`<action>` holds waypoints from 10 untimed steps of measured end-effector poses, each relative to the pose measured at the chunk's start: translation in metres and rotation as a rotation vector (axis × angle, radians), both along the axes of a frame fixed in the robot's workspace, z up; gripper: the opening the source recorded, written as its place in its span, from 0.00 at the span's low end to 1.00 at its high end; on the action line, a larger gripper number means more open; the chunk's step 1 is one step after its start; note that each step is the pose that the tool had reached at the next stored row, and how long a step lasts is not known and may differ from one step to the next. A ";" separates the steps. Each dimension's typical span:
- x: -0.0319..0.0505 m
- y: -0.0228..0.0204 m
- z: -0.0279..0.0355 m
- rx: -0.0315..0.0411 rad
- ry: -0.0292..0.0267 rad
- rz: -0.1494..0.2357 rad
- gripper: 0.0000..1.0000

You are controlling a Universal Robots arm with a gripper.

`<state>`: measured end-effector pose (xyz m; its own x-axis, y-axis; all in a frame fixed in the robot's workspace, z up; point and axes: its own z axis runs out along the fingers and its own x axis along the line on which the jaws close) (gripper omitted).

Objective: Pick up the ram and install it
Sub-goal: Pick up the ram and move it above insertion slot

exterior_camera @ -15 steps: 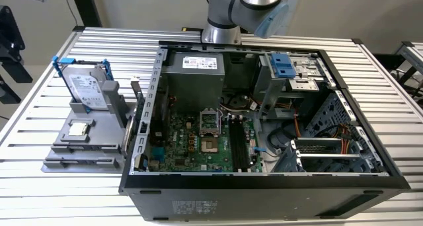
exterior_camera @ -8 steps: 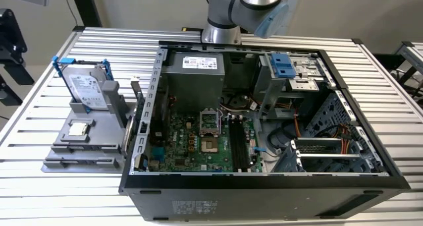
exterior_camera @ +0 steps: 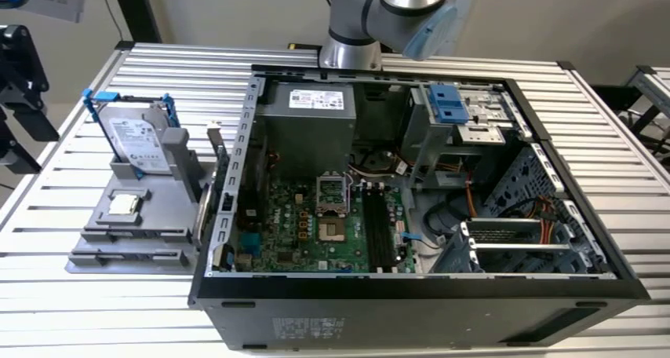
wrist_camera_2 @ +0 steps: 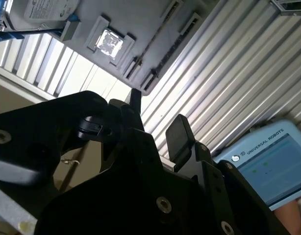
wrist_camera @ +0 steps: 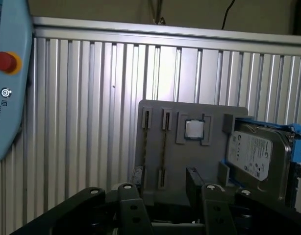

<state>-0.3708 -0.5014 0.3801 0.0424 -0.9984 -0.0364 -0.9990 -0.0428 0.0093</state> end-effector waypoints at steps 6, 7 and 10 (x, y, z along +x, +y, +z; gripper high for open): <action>-0.0003 0.0000 -0.0031 -0.0002 0.0004 -0.001 1.00; -0.0003 0.0000 -0.0032 -0.0002 0.0003 -0.001 1.00; -0.0003 0.0000 -0.0034 -0.0001 0.0002 -0.001 1.00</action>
